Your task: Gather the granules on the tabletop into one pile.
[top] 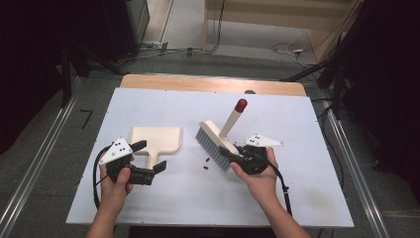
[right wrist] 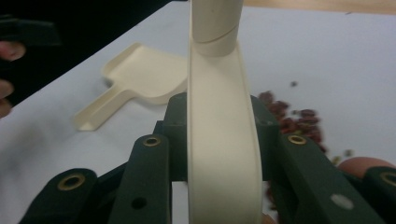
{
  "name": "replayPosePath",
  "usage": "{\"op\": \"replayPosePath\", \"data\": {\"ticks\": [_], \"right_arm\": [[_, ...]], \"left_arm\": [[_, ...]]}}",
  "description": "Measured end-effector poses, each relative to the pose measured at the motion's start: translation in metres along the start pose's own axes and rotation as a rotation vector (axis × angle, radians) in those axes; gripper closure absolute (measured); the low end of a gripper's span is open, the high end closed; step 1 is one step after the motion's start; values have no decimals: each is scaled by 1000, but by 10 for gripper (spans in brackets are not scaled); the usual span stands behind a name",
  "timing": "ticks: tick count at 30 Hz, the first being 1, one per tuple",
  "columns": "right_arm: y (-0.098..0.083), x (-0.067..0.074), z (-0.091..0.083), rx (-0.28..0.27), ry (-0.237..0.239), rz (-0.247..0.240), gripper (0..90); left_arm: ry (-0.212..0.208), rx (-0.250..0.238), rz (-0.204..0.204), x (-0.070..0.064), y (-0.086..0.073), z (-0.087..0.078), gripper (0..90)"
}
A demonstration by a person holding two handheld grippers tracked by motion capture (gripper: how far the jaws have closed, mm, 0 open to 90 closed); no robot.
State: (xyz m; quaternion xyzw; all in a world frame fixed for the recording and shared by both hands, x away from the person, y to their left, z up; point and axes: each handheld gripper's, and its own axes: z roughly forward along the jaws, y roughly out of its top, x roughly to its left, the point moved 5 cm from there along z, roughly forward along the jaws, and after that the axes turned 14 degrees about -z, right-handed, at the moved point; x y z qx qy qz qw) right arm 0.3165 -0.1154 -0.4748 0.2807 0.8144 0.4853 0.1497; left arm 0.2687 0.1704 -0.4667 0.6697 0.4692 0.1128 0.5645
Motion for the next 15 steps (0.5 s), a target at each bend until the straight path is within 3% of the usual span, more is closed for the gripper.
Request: {"op": "replayPosePath", "data": {"ticks": [4,7,9,15], "right_arm": [[-5,28,11,43,43,10,658],[-15,36,21,82,39,-18,658],[-20,33,25,85,17,-22,658],[-24,2,23,84,-68,-13,658]], "left_arm": [[1,-5,-4,1,0,-1,0],[0,-7,-6,2,1,-2,0],[-1,-7,-4,1,1,-2,0],[-3,-1,-3,1,0,0,0]]}}
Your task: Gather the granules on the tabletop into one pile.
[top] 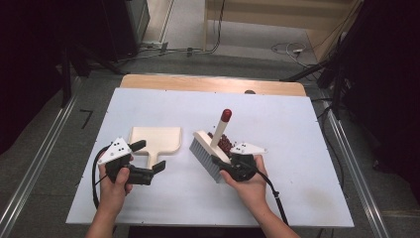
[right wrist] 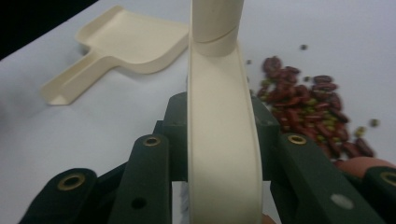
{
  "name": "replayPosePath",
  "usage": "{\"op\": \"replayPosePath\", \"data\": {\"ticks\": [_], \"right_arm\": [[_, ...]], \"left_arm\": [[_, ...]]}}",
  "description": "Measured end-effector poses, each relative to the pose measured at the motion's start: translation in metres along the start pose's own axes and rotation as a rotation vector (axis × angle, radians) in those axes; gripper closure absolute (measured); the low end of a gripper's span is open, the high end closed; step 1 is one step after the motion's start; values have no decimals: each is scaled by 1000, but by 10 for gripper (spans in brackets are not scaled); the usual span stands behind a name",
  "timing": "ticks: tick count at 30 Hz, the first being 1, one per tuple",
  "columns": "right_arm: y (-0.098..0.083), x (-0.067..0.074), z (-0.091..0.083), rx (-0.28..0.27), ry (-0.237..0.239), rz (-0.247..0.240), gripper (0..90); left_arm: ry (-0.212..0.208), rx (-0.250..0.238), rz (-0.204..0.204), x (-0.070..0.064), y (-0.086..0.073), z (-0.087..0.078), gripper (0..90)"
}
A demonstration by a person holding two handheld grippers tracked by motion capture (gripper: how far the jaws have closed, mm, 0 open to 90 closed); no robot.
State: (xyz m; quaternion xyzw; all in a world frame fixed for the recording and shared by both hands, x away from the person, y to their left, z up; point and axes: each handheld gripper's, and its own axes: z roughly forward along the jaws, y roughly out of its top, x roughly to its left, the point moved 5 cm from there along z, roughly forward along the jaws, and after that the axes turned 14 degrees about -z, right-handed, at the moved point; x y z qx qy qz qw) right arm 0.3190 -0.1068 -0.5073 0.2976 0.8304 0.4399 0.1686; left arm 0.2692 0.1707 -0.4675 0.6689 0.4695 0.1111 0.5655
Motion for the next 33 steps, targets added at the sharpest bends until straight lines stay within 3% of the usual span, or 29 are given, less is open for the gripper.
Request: {"op": "replayPosePath", "data": {"ticks": [6,10,19,28,30,33], "right_arm": [[-5,-25,-3,-6,-50,35,657],[-6,-34,-7,-6,-77,45,657],[14,-24,-14,-53,-80,50,657],[41,-9,29,-61,-117,150,657],[42,-11,40,-45,-127,169,657],[37,-19,48,-22,-182,178,657]], "left_arm": [[1,7,4,-1,0,1,0],[2,7,2,-1,-1,1,0],[-6,-20,-20,1,2,-5,0],[-6,-33,-42,6,3,-8,0],[-8,-37,-43,7,3,-8,0],[-10,-35,-47,7,2,-8,0]]}}
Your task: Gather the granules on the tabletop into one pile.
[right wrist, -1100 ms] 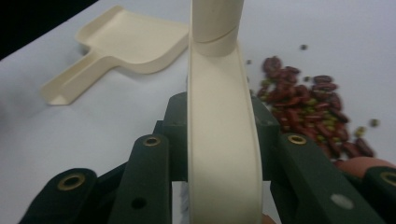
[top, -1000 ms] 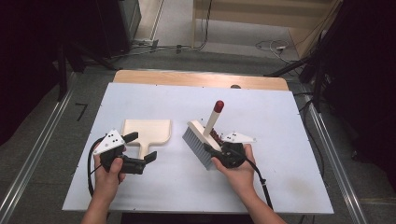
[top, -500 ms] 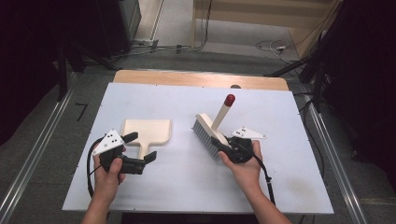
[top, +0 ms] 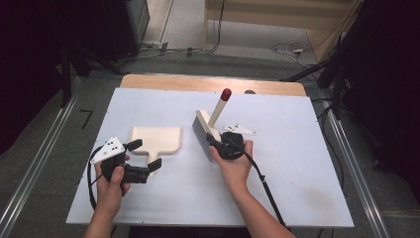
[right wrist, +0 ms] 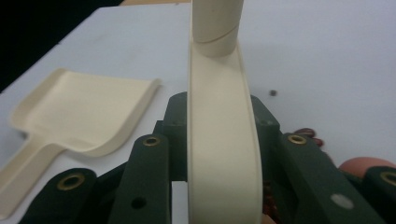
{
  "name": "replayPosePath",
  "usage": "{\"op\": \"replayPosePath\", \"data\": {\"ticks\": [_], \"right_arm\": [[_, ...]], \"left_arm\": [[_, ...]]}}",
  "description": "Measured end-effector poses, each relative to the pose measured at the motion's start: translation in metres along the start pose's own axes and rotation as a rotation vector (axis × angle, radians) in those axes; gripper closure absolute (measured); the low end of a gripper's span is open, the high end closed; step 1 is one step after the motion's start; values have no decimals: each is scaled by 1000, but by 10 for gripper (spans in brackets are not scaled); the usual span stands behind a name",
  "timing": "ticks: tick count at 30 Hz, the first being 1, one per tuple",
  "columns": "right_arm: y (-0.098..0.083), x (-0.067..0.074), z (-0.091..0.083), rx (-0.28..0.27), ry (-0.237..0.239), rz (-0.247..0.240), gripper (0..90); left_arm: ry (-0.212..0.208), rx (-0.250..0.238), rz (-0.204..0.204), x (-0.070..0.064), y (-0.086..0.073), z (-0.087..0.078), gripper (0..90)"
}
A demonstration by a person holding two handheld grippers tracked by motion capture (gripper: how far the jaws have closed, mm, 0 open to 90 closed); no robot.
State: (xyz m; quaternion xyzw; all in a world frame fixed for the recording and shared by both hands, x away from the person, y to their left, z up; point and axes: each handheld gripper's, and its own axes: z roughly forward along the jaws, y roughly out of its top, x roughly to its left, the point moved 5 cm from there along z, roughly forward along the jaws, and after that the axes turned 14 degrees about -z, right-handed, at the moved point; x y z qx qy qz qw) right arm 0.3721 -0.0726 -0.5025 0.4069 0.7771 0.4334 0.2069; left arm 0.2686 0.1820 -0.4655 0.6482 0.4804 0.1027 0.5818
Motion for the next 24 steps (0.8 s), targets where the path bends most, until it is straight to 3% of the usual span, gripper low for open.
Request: {"op": "replayPosePath", "data": {"ticks": [7,17,22,24], "right_arm": [[-8,-19,-9,18,-71,28,657],[-19,-41,-29,10,-112,64,657],[-23,-47,-34,6,-109,84,656],[-22,-47,-35,-8,-77,93,656]], "left_arm": [[0,11,1,0,-2,3,0],[-4,21,9,-4,-3,6,0],[-3,22,11,-4,-3,6,0],[-3,22,10,-5,-3,6,0]]}}
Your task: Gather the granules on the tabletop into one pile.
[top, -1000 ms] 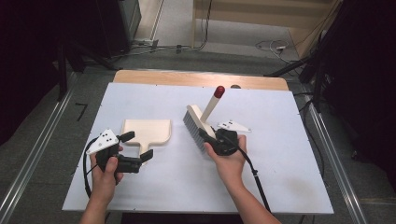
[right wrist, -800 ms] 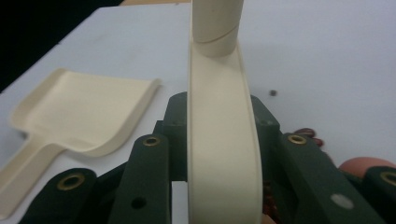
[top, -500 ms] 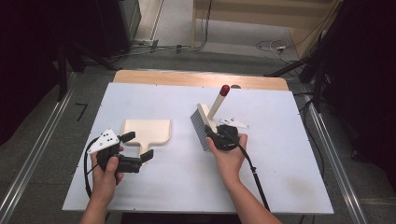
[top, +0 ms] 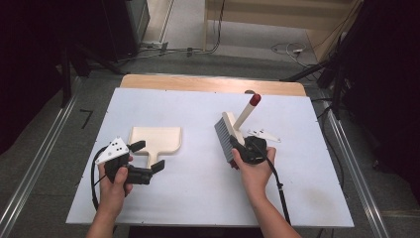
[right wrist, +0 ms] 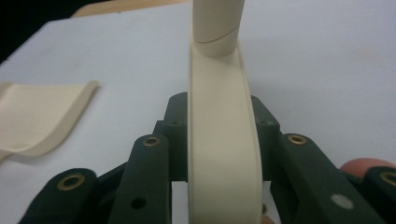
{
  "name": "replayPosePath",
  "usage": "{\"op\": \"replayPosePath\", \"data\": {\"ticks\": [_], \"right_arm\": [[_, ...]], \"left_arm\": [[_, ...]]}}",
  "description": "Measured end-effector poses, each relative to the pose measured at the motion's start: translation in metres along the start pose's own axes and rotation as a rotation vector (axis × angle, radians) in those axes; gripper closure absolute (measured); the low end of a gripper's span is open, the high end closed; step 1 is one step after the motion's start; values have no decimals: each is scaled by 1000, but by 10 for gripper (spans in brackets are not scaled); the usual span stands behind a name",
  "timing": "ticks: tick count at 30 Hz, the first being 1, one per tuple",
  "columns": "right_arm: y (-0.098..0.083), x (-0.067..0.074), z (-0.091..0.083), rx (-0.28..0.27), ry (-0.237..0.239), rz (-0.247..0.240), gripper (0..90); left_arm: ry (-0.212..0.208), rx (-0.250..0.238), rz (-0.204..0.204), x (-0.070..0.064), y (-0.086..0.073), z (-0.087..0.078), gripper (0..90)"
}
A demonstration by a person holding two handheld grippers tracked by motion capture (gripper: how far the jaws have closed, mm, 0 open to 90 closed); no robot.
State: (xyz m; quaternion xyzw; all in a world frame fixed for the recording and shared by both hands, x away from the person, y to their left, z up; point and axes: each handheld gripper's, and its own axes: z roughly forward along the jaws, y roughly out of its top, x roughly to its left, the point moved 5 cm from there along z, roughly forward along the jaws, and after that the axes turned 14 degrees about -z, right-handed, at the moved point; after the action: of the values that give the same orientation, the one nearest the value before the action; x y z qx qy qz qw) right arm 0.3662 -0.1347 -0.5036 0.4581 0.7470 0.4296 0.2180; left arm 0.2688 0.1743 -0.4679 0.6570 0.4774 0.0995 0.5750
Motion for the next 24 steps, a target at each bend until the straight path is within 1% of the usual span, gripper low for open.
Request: {"op": "replayPosePath", "data": {"ticks": [2,4,5,7,9,11,13,14,16,18,20,22,24], "right_arm": [[4,2,-3,-25,22,-11,656],[11,2,-8,-57,46,-35,656],[16,1,-12,-71,39,-45,656],[26,-7,-19,-102,25,-66,657],[33,-20,-27,-126,-13,-96,656],[37,-36,-30,-124,-67,-159,657],[34,-52,-30,-94,-158,-242,657],[32,-59,-29,-74,-191,-266,657],[26,-67,-24,-39,-217,-276,657],[18,-69,-19,-4,-224,-287,657],[8,-62,-11,30,-210,-303,657],[5,-53,-9,16,-174,-301,657],[4,-41,-6,19,-144,-295,657]], "left_arm": [[-1,-1,0,0,0,0,0],[2,3,2,0,0,0,0],[1,2,2,0,0,0,0],[1,0,0,0,0,0,0],[3,-2,2,1,0,-2,0],[2,-5,-3,1,0,-2,0],[4,-9,-6,2,1,-3,0],[4,-8,-6,2,1,-3,0],[5,-6,-4,2,0,-2,0],[6,-2,1,1,0,-1,0],[6,0,2,0,0,-1,0],[5,-1,-1,0,0,0,0],[4,-2,-2,0,0,0,0]]}}
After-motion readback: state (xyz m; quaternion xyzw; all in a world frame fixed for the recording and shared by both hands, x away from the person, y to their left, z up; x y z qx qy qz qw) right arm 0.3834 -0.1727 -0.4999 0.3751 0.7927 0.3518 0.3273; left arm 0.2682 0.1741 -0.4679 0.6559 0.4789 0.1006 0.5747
